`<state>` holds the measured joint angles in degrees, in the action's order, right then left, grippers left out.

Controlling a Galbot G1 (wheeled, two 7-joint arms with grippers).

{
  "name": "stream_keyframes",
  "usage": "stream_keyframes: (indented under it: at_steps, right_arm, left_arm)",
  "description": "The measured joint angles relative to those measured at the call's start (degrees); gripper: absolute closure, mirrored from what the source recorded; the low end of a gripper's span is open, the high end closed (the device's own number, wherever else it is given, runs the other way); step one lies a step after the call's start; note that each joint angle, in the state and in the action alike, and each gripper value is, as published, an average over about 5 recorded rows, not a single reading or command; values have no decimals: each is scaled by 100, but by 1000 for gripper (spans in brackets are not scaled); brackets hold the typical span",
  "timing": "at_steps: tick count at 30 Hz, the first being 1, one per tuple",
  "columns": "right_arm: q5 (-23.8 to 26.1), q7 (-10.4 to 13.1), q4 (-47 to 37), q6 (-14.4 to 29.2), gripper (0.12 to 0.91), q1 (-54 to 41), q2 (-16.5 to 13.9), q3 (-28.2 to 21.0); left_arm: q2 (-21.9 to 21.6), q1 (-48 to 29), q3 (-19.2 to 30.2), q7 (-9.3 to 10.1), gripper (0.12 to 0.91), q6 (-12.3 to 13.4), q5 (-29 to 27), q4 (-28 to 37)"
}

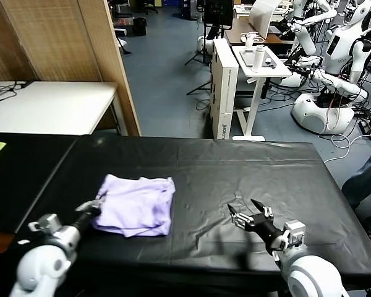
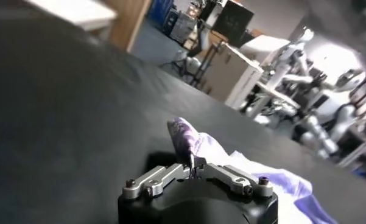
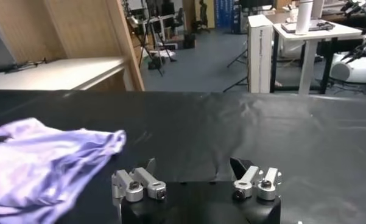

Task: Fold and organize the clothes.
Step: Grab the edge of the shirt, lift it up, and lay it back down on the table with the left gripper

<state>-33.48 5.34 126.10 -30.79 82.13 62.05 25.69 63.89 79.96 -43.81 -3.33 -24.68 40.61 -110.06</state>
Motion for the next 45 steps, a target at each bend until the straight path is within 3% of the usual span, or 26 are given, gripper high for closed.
stream_keyframes:
  at_steps: [8, 14, 19, 25, 32, 38, 41, 45]
  right_arm:
    - [46, -60, -201, 57, 118, -175, 63, -186]
    - [46, -66, -249, 61, 118, -227, 66, -240]
    - [65, -67, -221, 61, 118, -164, 74, -216]
    - [136, -66, -146, 59, 118, -34, 131, -106]
    - [51, -48, -127, 27, 118, -22, 89, -49]
    - [-575, 112, -284, -124, 118, -238, -32, -103]
    - [-883, 202, -405, -215, 118, -407, -24, -224]
    - [-1286, 253, -581, -384, 118, -681, 50, -524]
  left_arm:
    - [-1259, 445, -911, -52, 874, 264, -618, -229]
    - [-1511, 718, -1259, 118, 874, 75, -1032, -651]
    - [-1069, 643, -850, 248, 874, -316, -1104, -1271]
    - [-248, 336, 307, 479, 874, -665, -841, -1709]
    - [827, -126, 1629, 554, 874, -583, -1135, -1382]
    - [1385, -203, 2197, 544, 867, -497, -1466, -1006]
    - [1445, -180, 2305, 529, 773, -499, -1509, -1004]
    - [1404, -113, 2311, 482, 521, -462, -1540, -1145]
